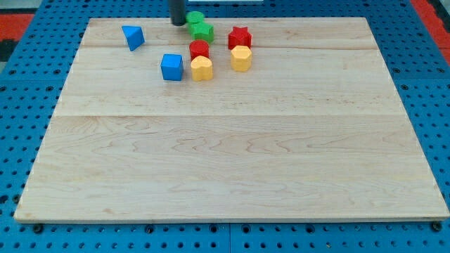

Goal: Move the green circle towards the center

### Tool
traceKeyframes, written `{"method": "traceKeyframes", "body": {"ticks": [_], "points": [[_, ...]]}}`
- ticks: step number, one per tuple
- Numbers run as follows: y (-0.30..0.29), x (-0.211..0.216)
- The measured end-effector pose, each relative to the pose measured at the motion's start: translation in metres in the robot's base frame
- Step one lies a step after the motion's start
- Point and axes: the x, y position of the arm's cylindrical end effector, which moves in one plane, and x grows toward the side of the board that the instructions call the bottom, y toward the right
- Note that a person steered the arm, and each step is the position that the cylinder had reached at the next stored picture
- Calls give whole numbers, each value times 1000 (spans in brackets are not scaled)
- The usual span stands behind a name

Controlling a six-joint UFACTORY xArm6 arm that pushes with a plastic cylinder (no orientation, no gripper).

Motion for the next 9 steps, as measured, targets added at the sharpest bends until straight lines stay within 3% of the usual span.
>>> {"method": "traceKeyframes", "body": {"ticks": [1,2,3,5,6,7,9], "points": [[54,41],[65,63],[34,64],[33,-3],[89,-11],[141,37],[155,111]]}}
